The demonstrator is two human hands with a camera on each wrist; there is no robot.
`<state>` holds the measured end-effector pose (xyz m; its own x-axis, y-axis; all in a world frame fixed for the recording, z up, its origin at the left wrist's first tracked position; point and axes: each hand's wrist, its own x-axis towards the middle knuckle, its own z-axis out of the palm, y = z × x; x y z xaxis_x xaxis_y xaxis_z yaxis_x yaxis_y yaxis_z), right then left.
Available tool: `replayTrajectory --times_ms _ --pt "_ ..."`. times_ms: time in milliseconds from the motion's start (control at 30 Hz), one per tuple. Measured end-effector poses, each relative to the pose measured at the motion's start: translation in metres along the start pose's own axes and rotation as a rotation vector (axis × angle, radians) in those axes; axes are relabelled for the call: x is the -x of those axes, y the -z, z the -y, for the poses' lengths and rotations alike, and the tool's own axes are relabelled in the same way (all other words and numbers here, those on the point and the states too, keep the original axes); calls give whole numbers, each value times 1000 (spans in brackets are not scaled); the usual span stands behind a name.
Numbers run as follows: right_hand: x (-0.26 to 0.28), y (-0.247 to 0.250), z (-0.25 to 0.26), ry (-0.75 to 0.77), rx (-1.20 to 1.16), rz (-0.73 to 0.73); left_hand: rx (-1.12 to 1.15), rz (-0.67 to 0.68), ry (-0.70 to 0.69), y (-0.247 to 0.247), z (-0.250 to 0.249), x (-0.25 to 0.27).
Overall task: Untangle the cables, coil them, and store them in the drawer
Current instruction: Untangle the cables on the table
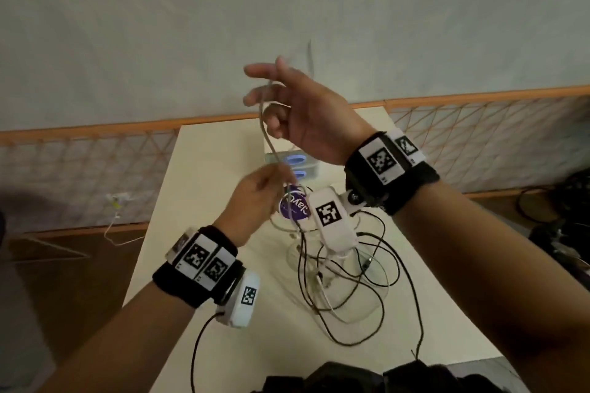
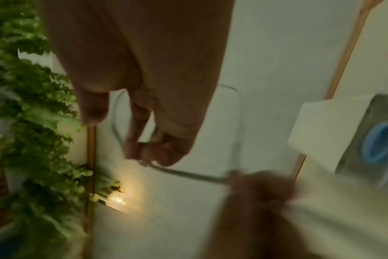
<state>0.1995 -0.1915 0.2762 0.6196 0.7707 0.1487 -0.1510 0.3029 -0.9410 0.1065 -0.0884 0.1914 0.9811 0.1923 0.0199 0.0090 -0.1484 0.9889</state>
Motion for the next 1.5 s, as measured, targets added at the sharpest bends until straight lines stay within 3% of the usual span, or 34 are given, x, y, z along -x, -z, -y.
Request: replayTrajectory --times_ms 100,167,267,367,433,567,600,633,700,833,900,933,1000,1067,1167,1233,1300,1366,1433,1500 --pt "12 22 -29 -105 368 -72 112 -110 -47 9 -22 -7" --pt "28 31 -61 -206 496 5 118 -127 -83 15 -28 -11" --pt "52 38 -101 -311 328 0 130 -186 -110 20 -28 -17" --pt "66 36 -126 -501 180 121 186 -261 -120 23 -36 -22" --pt "67 31 -129 -413 128 48 242 -252 -160 24 -49 -25" --pt "54 47 -94 -35 -724 -332 331 -264 -198 31 -74 -26" --pt "52 54 -85 17 -824 -379 348 -266 -203 34 -77 -26" --pt "50 57 -78 6 -784 -388 351 -256 -206 34 -79 -26" --pt "46 50 -77 -153 -397 -261 342 -229 -206 29 -81 -27" --pt "47 26 -120 -607 551 347 316 -225 -249 21 -91 -33" --pt "59 38 -154 -792 823 421 335 -286 -296 31 -101 -37" --pt "66 48 -167 -862 863 376 349 -331 -318 40 -107 -39" --pt "73 72 -175 -927 720 145 348 -408 -335 59 -113 -43" --pt "63 94 -155 -800 455 -186 292 -430 -297 76 -108 -48" --pt "39 122 -90 -494 169 -565 46 -374 -20 93 -77 -59" --pt "29 139 -52 -387 65 -669 -81 -216 246 95 -50 -62" --pt "29 159 -29 -290 -63 -733 -91 -96 396 90 -30 -61" --pt "32 178 -18 -163 -145 -857 17 -139 391 88 -22 -59" --pt "39 192 -19 -100 -117 -954 168 -267 260 92 -21 -58" --pt "50 206 -38 -218 -6 -997 264 -319 105 92 -23 -52"
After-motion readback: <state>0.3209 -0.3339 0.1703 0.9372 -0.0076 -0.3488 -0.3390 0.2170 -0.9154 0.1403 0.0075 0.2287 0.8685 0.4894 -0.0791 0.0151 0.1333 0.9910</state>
